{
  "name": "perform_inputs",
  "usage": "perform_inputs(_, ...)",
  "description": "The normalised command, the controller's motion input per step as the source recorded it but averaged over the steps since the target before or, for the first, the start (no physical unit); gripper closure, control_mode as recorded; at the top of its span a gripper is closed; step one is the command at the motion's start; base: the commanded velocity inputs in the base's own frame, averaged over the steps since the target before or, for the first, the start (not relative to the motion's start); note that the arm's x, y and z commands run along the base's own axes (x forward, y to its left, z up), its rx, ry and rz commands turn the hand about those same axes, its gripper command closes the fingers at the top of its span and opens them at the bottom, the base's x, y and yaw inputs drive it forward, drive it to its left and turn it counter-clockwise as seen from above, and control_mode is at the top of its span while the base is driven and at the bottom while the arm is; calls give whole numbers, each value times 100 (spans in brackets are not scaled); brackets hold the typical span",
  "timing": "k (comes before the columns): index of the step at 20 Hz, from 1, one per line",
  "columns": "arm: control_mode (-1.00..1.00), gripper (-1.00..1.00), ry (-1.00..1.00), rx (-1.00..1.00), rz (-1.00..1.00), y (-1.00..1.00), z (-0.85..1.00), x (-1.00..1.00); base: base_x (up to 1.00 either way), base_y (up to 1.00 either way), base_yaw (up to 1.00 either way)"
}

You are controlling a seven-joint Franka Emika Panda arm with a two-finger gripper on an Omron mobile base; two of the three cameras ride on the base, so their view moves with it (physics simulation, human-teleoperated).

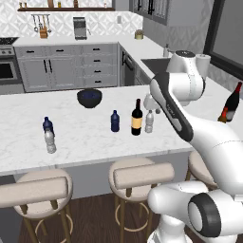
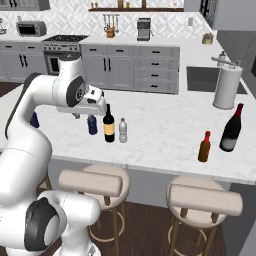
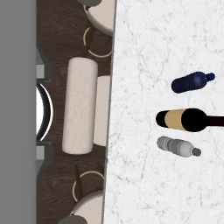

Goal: Move the plastic bottles in the middle to the plastics group, and the glass bottles in the middle to the glass group.

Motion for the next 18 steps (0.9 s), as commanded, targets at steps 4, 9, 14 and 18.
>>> perform_inputs(4,-100,-100,3,0,-3,8,-5,0,0,0,0)
perform_inputs(9,-100,-100,2,-1,0,0,-4,0,0,0,0)
perform_inputs(14,-100,-100,-1,0,1,2,0,20,0,0,0)
perform_inputs(18,-100,-100,-12,0,3,0,0,50,0,0,0)
